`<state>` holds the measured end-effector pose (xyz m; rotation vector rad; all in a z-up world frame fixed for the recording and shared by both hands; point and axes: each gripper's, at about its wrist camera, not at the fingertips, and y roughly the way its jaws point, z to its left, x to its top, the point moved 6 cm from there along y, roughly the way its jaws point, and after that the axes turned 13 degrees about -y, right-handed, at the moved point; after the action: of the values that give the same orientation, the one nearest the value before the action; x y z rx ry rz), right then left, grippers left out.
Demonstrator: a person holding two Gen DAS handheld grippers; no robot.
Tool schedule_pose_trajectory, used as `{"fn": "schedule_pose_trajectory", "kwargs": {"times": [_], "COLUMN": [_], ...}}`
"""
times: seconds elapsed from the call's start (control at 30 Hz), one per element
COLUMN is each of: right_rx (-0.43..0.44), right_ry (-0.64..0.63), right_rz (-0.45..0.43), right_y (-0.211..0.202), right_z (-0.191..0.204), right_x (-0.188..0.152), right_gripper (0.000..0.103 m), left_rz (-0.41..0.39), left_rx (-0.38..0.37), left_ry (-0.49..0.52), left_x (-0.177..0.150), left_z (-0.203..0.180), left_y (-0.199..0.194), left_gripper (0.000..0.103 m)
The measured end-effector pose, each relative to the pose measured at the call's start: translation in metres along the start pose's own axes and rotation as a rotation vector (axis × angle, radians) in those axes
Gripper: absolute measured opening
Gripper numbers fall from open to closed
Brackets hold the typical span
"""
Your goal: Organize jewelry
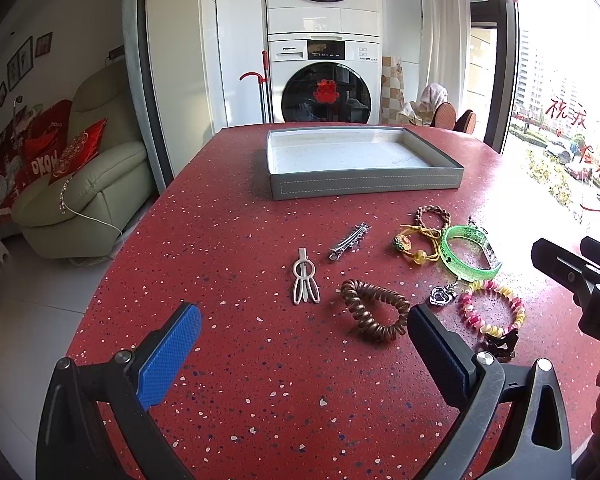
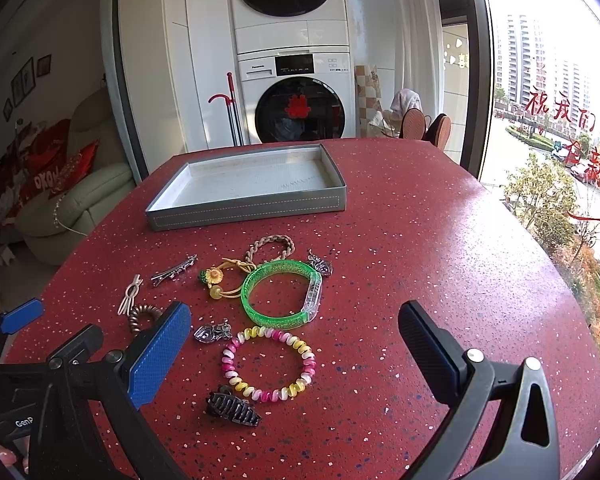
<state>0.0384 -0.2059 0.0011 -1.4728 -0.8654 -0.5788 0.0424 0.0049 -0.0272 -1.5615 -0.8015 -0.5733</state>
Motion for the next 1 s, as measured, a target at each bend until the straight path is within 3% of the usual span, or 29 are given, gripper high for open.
{"fn": "schedule_pose_trajectory", "kwargs": {"times": [1.0], "right_rx": [0.008], "right_ry": [-0.002], "right_rz": [0.005], "right_y": [-0.0005], "right_z": [0.0022], "right_x": [-0.0011], "right_gripper": [0.103], "left_rz": [0.003], "left_rx": [-0.002], "left_ry": [-0.009], "left_x": [-0.0034], "left_z": [0.0025], "left_y": [0.0023], "left_gripper": [0.103]}}
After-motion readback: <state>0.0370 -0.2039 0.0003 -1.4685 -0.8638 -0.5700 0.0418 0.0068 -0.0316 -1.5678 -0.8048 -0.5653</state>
